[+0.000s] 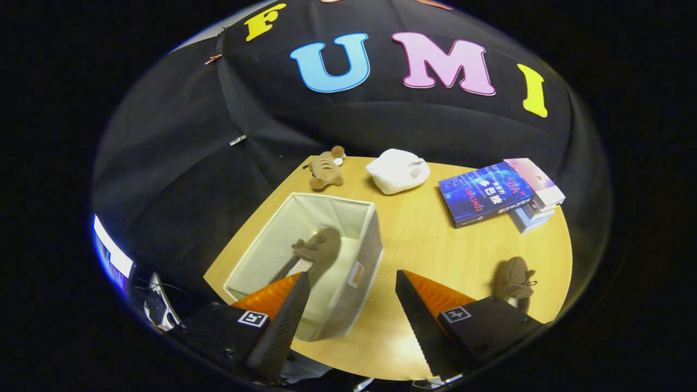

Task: Open the storage box then place both shoes into the box .Put the left shoe in first, then the right shoe, with the right side of both shoes facing outward in a uniform manner.

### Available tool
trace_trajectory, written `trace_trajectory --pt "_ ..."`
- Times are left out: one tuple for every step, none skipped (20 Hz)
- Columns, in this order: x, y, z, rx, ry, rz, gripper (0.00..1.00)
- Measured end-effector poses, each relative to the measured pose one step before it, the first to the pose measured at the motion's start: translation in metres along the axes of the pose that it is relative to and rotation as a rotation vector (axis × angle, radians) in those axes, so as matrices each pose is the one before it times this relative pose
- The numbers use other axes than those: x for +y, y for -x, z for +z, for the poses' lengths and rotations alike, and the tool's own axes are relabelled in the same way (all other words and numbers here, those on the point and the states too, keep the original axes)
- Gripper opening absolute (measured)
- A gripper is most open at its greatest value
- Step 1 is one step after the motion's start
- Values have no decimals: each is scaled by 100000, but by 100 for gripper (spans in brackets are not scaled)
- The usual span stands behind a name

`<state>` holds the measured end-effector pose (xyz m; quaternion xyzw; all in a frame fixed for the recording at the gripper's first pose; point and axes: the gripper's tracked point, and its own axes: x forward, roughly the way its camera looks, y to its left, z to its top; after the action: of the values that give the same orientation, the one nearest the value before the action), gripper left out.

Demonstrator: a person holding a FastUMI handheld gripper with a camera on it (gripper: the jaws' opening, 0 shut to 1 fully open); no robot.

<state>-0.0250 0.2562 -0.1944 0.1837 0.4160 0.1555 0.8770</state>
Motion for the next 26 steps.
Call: trace_trajectory --pt "-1356 915 -606 -521 1315 -1786 98" --pt "-1486 764 -588 -294 501 -1998 99" --pt "-1521 768 -744 -591 -160 -1430 99" --pt "-1395 401 -766 430 -137 -2040 98" --pt "-1741 522 -1012 956 -35 -1728 98" --pt "-1684 290 -997 990 -195 -1964 99" --pt "-1837 312 -1125 972 -35 -1990 98" --pt "-1703 -28 -1014 1171 915 -1782 98" --pt "-1793 -98 -1001 1042 1824 -2321 99" --pt "-1807 -136 -1115 1325 1878 -2754 98" --pt "-1626 -292 -1136 1507 1318 -2238 98" --pt "-1406 -412 -823 939 603 -2311 98" --pt "-1490 -461 -764 1112 -281 -2104 98" --pt "-1333 -528 -438 677 -193 -2042 98" --pt "-1318 -678 -193 -90 250 -1981 98" --pt "-1071 -785 -164 255 38 -1323 98" --pt "-900 -738 -219 422 7 -967 99" --pt "-819 -768 -189 649 -526 -1058 99" --pt "-962 -972 -189 508 639 -1665 99" --pt "-998 -1026 -308 1126 1206 -2067 99" --pt "-624 -1079 -441 1044 654 -1061 98" --pt "-489 -1061 -268 1091 336 -743 98" --pt "-437 -1144 -345 1578 245 -526 98" --pt "-166 -993 -177 834 -435 283 98" --pt "-173 -1046 -15 494 -152 145 97" --pt "-123 -917 51 526 106 -35 96"
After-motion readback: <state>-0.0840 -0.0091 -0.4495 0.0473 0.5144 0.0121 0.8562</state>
